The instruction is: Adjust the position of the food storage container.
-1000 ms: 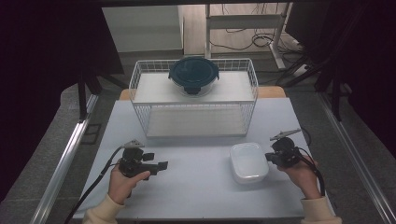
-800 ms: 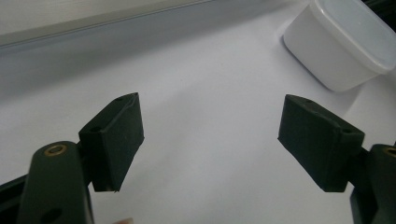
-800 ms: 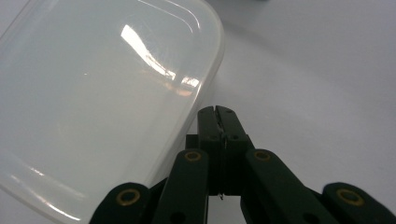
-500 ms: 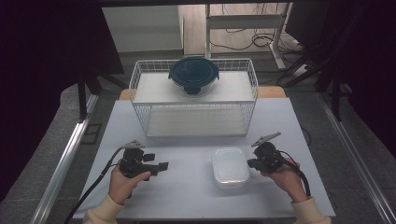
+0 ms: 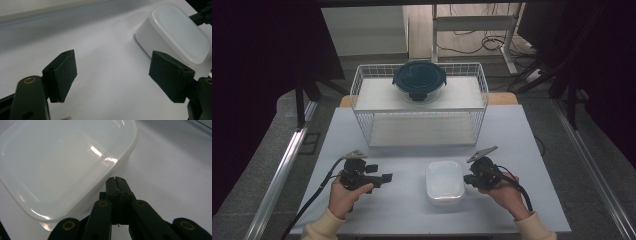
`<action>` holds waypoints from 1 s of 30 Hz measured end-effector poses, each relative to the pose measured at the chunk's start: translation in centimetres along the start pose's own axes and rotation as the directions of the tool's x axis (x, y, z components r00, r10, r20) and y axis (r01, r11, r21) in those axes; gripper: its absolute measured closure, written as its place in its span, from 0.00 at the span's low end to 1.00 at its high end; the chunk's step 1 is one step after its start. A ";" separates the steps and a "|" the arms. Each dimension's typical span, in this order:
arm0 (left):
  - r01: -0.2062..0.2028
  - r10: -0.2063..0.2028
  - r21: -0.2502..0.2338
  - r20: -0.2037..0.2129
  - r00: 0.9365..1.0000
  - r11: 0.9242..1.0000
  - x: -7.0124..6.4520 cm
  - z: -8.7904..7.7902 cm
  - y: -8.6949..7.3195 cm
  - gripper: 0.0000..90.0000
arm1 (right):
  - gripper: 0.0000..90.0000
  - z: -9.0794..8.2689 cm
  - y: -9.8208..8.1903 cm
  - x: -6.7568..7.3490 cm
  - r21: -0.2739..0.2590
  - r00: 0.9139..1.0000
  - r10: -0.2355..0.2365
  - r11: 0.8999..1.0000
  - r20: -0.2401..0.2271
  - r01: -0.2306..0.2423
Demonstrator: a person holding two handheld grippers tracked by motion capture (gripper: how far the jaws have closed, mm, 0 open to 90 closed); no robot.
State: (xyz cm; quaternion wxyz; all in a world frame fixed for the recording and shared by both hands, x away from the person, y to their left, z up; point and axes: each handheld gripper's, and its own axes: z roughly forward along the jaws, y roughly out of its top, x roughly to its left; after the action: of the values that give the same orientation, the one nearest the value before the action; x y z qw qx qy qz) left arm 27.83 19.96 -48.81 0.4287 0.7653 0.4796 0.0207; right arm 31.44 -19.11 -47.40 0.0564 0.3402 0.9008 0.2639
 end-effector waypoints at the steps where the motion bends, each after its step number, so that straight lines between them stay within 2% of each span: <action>1: 0.000 0.000 0.004 0.000 1.000 1.000 0.0 0.1 0.0 0.24 | 0.99 0.2 0.2 0.5 -0.010 1.000 -0.008 1.000 -0.024 0.008; 8: 0.000 0.000 0.008 0.007 1.000 1.000 0.0 0.3 -0.1 0.24 | 0.99 0.9 0.7 1.8 -0.030 0.998 -0.029 0.999 -0.056 0.027; 18: -0.001 0.001 0.015 0.008 1.000 1.000 -0.1 0.5 -0.2 0.24 | 0.99 2.1 1.5 3.3 -0.056 0.996 -0.064 0.997 -0.066 0.060; 24: 0.000 0.000 0.016 0.006 1.000 1.000 0.0 0.5 -0.2 0.24 | 0.99 2.2 1.3 3.1 -0.066 0.995 -0.066 0.996 -0.080 0.061; 26: -0.003 0.003 0.015 0.005 1.000 1.000 0.0 0.5 -0.2 0.24 | 0.99 2.1 1.3 3.1 -0.067 0.995 -0.066 0.996 -0.072 0.062; 28: -0.003 0.003 0.010 0.003 1.000 1.000 0.0 0.4 -0.1 0.24 | 0.99 1.5 1.2 2.8 -0.078 0.997 -0.054 0.996 -0.061 0.049; 30: 0.000 0.000 0.005 0.004 1.000 1.000 0.0 0.3 -0.1 0.24 | 0.99 0.8 1.1 2.4 -0.102 0.999 -0.022 0.995 -0.047 0.017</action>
State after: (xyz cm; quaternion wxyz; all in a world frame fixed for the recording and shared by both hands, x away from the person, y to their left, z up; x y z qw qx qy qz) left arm 27.90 19.83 -49.03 0.4278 0.7665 0.4787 0.0183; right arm 30.47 -16.54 -47.32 0.0544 0.3216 0.8906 0.3171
